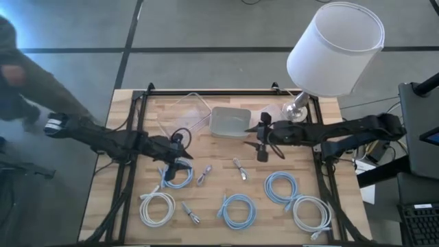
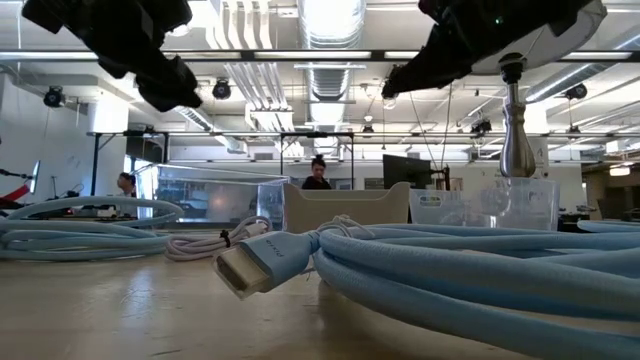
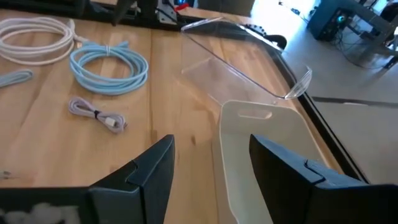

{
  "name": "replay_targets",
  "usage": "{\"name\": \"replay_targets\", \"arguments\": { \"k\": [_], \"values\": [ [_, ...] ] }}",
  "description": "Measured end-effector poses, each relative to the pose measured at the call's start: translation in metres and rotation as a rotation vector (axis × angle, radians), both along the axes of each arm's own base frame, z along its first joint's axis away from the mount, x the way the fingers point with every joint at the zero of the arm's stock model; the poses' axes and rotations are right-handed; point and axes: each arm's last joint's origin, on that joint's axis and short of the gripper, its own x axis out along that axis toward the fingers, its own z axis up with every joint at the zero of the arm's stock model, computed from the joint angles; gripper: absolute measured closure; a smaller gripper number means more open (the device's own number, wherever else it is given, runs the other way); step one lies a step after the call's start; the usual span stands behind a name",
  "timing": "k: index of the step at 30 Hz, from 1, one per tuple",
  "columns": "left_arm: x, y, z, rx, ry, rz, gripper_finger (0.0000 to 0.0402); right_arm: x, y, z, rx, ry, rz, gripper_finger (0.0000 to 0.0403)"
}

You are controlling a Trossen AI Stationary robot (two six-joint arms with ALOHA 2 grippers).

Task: Pick & Place USB Port
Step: Put the left white HDMI cable into the left transparent bin

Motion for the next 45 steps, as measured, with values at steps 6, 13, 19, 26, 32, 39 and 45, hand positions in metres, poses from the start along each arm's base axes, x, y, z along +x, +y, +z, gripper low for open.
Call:
{"name": "replay_targets", "arguments": {
  "k": [6, 13, 19, 26, 32, 39, 45],
  "values": [
    [0.0, -0.013, -0.004, -0.126, 0.227, 0.082, 0.0209, 0.005, 0.0, -0.004, -0.004, 0.021, 0.002, 0.0197],
    [-0.005, -0.039, -0.017, -0.273, 0.499, 0.171, 0.0209, 0.005, 0.0, -0.003, -0.024, 0.021, 0.012, 0.0197],
    [-0.011, -0.068, -0.024, -0.355, 0.661, 0.228, 0.0209, 0.005, 0.0, -0.003, -0.027, 0.021, 0.013, 0.0197],
    [-0.023, -0.091, -0.035, -0.399, 0.878, 0.336, 0.0209, 0.005, 0.0, -0.002, -0.041, 0.014, 0.021, 0.0197],
    [-0.034, -0.096, -0.052, -0.317, 1.053, 0.417, 0.0209, 0.006, 0.0, 0.0, -0.047, -0.008, 0.023, 0.0197],
    [-0.033, -0.099, -0.069, -0.241, 1.167, 0.422, 0.0209, 0.006, 0.0, -0.001, -0.043, -0.006, 0.022, 0.0197],
    [-0.029, -0.101, -0.082, -0.179, 1.203, 0.406, 0.0209, 0.006, 0.0, -0.001, -0.041, -0.005, 0.021, 0.0197]
  ]
}}
